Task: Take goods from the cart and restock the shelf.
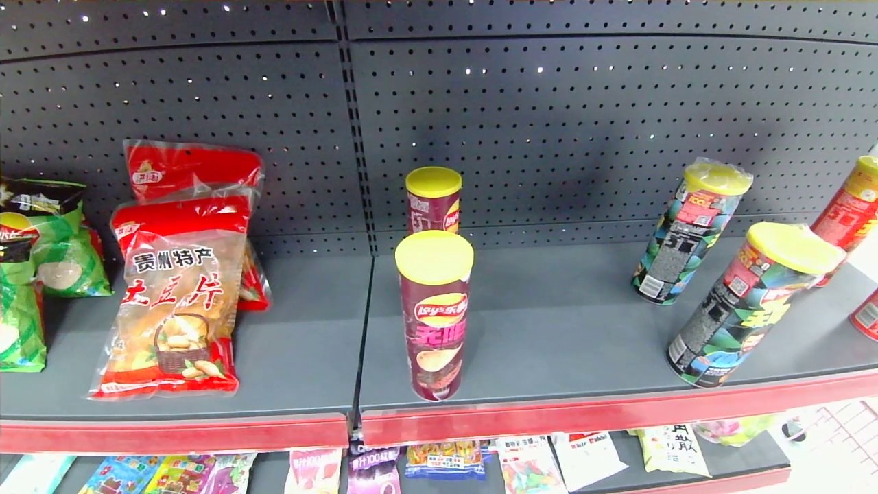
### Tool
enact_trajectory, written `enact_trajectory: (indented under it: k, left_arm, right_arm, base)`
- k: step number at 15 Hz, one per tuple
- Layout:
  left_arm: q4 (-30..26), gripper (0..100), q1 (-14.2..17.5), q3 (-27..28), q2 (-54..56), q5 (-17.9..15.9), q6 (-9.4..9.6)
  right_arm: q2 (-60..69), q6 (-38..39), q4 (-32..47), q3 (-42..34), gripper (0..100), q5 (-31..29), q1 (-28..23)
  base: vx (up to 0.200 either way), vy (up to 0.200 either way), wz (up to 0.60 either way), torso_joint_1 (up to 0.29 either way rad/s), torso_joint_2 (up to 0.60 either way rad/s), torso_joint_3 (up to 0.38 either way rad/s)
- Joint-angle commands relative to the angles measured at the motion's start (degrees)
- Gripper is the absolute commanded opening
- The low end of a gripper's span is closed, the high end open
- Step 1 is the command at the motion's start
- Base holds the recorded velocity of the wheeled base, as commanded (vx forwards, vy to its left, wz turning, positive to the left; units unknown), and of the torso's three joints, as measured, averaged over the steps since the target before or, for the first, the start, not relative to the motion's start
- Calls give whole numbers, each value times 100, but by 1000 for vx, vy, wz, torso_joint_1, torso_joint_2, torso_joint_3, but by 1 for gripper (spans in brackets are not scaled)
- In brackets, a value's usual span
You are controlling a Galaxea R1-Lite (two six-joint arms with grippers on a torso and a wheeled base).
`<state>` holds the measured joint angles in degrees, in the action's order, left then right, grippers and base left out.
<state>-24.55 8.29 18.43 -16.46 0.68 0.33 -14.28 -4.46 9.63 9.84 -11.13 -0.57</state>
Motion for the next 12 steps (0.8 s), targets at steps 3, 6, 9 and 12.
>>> enact_trajectory:
  k: [3,6,9,12]
  left_arm:
    - [21,100,15,-551,1110,-358,11]
    - [873,100,-3,-885,1136,-850,55]
    - [2807,100,-3,-1843,1136,-1079,-33]
    - [2763,100,-3,-1843,1136,-578,-42]
  right_arm:
    - [1050,-28,223,-254,100,217,101]
    - [1419,68,180,-289,100,972,84]
    - [1419,235,118,-342,100,902,84]
    - [1428,323,-682,-729,100,911,84]
  base:
    - [0,0,0,0,0,0]
    - [0,0,0,0,0,0]
    - [0,0,0,0,0,0]
    - [0,0,0,0,0,0]
